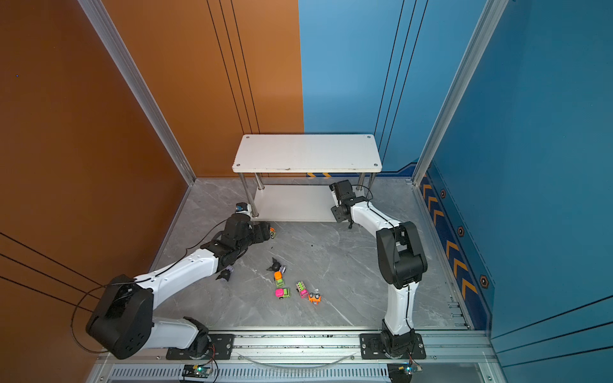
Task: Place and organize the plastic toys onto the shelf
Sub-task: 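Lower the purple figure toward the lower shelf board with the right gripper, then open the right gripper to release the purple figure on the board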
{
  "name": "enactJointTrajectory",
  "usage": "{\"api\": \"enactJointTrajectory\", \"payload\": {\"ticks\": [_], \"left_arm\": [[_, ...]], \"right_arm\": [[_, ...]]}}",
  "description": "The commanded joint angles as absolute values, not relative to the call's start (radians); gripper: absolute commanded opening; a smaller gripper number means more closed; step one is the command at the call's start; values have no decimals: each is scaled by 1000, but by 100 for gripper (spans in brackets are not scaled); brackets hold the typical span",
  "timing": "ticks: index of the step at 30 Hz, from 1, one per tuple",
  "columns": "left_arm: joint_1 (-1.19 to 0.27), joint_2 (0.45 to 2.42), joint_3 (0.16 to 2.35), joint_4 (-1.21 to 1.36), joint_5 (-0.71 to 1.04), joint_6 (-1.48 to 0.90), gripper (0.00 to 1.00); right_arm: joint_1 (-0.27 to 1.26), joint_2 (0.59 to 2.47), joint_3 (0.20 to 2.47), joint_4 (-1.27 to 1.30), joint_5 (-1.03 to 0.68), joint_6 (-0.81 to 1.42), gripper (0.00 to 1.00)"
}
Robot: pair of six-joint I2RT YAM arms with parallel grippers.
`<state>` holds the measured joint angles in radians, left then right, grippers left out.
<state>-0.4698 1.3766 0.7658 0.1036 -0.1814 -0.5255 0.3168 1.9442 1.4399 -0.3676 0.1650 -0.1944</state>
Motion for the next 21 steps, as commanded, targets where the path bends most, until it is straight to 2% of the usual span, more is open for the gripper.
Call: {"api": "enactJointTrajectory", "payload": {"ticks": [1, 21], "left_arm": [[-478, 1382, 795, 84, -176, -536, 81], [-485, 1306, 750, 82, -195, -535, 82]], "right_arm": [[310, 1922, 1405, -365, 125, -176, 53], [322, 1745, 1281, -335, 145, -98, 57]]}}
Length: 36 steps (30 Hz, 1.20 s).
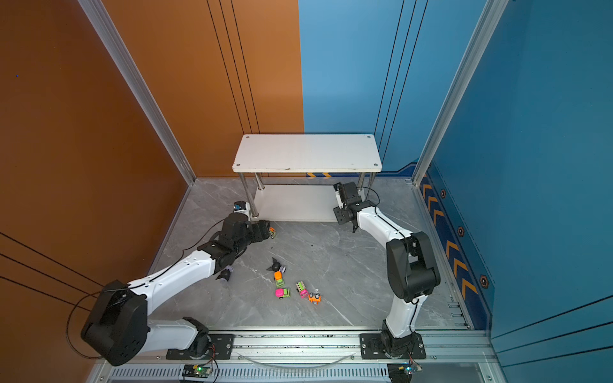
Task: Place and organize the plastic toys onto the shelf
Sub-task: 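Open the right gripper to release the purple figure on the board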
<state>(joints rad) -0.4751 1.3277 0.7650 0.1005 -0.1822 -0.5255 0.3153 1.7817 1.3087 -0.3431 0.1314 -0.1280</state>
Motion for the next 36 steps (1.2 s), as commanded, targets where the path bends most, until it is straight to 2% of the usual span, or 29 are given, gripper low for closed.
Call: {"api": "enactJointTrajectory", "payload": {"ticks": [1, 7, 10, 12, 15, 19, 36], "left_arm": [[-486, 1307, 752, 82, -195, -535, 82], [-487, 1316, 756, 93, -195, -534, 83], [-488, 1327, 760, 96, -187, -535, 83], [-489, 1331, 762, 97, -184, -534, 82], [-489, 1332, 762, 96, -184, -533, 82], [-490, 1329, 761, 98, -190, -532, 83], [-488, 1345, 771, 98, -189, -529, 83]], "right_arm": [[325, 1736, 1274, -332, 143, -94, 57], [369, 1666, 1221, -324, 147, -73, 56], [382, 1644, 1204, -329, 149, -66, 49], [383, 1636, 1197, -335, 142, -61, 39], [378, 1635, 1189, -336, 142, -57, 15], [366, 1642, 1176, -324, 138, -53, 1], [293, 1711, 1226, -307, 98, -45, 0]]}}
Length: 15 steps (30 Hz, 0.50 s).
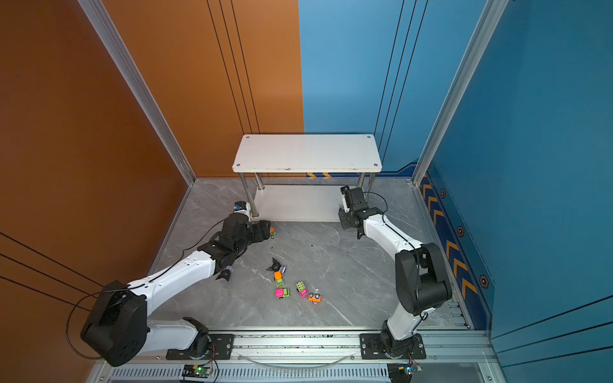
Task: Place and organize the plastic toys onto the shelf
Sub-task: 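Open the right gripper to release the purple figure on the board, then raise the open right gripper up and away from the shelf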
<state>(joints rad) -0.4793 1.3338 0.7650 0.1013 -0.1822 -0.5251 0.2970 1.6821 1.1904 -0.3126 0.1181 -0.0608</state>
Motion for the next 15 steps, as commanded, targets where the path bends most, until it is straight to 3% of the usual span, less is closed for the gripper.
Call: {"api": "enactJointTrajectory", "payload": {"ticks": [1, 15], "left_arm": [[-488, 1346, 770, 98, -189, -528, 83], [-485, 1383, 796, 94, -185, -527, 83]], "right_arm": [[292, 1716, 1230, -306, 98, -46, 0], [265, 1798, 1306, -288, 107, -66, 0]]}}
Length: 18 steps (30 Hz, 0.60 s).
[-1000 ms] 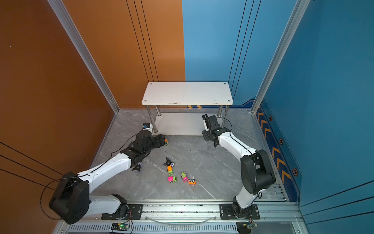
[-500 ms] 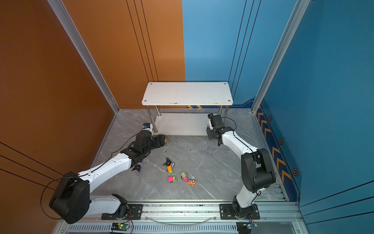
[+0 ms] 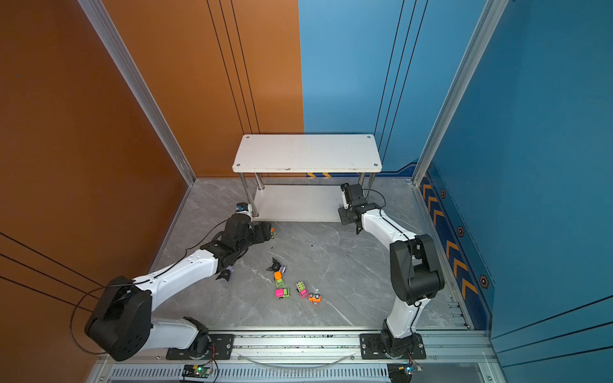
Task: Place and organize the plastic toys onto the shelf
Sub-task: 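Raise the open right gripper up and away from the shelf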
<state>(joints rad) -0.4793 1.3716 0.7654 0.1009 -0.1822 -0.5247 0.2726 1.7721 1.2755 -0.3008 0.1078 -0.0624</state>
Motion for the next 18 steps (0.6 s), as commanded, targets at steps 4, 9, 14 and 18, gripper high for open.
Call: {"api": "enactJointTrajectory", "payload": {"ticks": [4, 9, 14, 18], "left_arm": [[-485, 1392, 798, 94, -187, -528, 83], [-484, 1402, 807, 91, -186, -526, 83], [-485, 1413, 815, 92, -183, -528, 83], [-485, 1417, 815, 92, -180, -532, 83]], "right_arm": [[260, 1819, 1319, -285, 120, -72, 0], [253, 1842, 1334, -281, 132, -81, 0], [251, 1858, 1348, -271, 133, -95, 0], [249, 1862, 1357, -268, 145, -100, 0]]}}
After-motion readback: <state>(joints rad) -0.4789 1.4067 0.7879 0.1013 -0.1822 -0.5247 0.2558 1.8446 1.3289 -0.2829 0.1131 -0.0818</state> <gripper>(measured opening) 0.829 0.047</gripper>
